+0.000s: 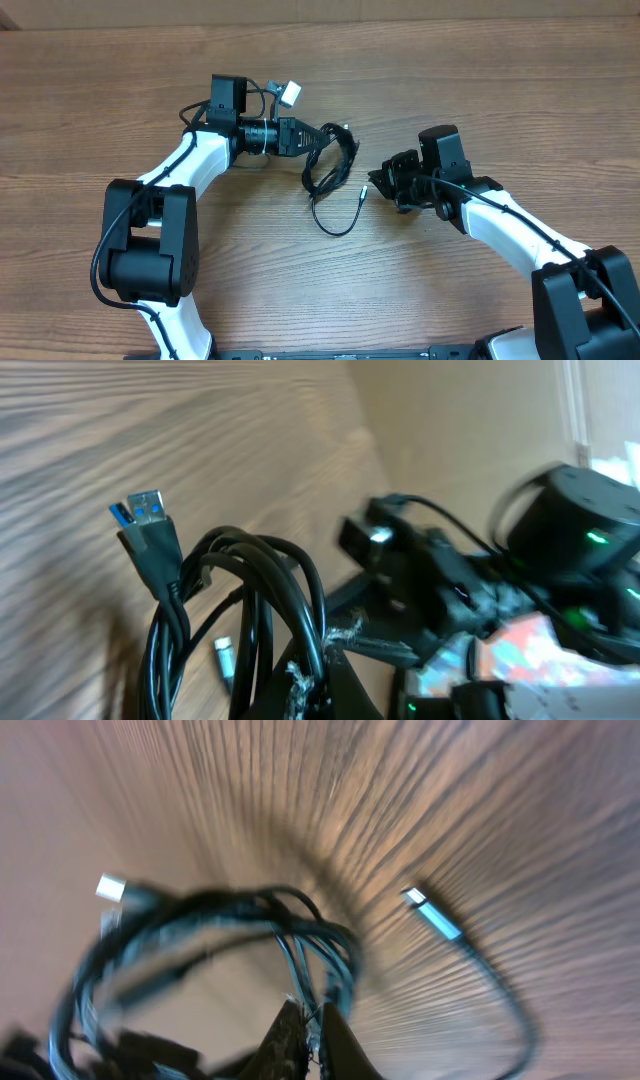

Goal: Untangle cables

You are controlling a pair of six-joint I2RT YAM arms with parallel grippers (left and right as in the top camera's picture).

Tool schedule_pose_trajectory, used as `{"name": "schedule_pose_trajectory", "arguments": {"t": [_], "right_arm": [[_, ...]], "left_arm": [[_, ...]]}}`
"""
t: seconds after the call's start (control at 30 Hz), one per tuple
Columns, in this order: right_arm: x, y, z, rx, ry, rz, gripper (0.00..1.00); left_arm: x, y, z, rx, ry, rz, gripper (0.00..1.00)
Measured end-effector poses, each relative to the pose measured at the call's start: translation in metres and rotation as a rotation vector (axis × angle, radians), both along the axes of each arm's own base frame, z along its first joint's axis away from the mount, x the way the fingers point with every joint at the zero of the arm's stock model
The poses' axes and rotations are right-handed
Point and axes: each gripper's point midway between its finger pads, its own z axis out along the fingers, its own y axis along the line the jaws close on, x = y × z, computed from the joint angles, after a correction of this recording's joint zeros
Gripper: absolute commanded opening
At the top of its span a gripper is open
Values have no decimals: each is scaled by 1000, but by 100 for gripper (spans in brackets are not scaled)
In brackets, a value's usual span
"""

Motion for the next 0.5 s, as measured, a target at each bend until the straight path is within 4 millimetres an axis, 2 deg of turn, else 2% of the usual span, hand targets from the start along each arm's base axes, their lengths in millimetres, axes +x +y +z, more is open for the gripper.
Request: {"name": "schedule_pose_trajectory", "arguments": {"t": [0.1, 0.23, 0.33, 0.5], "right_arm": [[-5, 4, 2, -24, -77, 131, 4], [-12, 13, 7, 1, -127, 243, 4], [-17, 19, 9, 8, -144, 286, 4], [-23, 33, 9, -1, -157, 322, 4]], "left_arm": [[5, 3, -7, 39, 5, 35, 4], [8, 2, -5, 34, -2, 40, 4], [7, -1, 6, -17, -45, 5, 4], [-6, -7, 31, -144, -97, -103, 4]]}}
